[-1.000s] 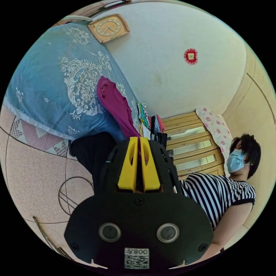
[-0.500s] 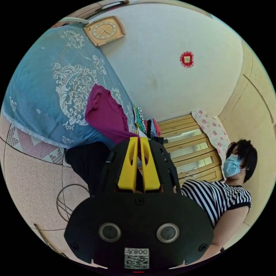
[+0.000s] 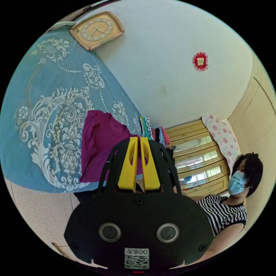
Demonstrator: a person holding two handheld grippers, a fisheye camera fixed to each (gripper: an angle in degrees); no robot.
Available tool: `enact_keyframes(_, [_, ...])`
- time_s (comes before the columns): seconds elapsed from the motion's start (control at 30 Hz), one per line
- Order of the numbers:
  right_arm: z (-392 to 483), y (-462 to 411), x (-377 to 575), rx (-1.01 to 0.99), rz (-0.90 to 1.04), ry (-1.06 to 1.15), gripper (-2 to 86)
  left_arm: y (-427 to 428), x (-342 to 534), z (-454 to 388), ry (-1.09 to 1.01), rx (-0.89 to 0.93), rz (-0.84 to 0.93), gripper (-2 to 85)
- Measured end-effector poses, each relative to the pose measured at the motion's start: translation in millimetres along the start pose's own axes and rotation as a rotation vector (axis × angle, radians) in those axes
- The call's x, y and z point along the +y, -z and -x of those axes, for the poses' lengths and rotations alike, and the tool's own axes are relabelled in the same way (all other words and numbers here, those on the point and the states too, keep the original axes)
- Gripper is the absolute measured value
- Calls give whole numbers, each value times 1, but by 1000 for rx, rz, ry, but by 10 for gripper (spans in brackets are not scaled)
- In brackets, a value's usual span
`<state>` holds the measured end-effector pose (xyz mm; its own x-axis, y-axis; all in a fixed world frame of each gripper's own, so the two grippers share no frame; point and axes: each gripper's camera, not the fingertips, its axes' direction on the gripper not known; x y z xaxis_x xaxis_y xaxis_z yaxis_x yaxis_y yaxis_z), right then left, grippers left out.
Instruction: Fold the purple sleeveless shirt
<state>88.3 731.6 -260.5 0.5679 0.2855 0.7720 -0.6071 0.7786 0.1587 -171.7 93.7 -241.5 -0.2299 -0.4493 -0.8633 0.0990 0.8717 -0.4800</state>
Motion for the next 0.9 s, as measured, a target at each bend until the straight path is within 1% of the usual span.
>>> enact_keyframes(0.27, [-56,-65,-144,48,99,-75,13,-63,-108,74,69,-88,45,14])
enact_keyframes(0.47, [-93,-107,-218,34,150,-114,14,-104,-166,137,125,-133,56,15])
enact_keyframes(0.73, [-123,-130,-274,0,153,-149,15,-139,-216,207,189,-147,34,18])
enact_keyframes(0.9, [-124,-139,-300,-17,142,-130,16,-147,-238,225,162,-143,16,19])
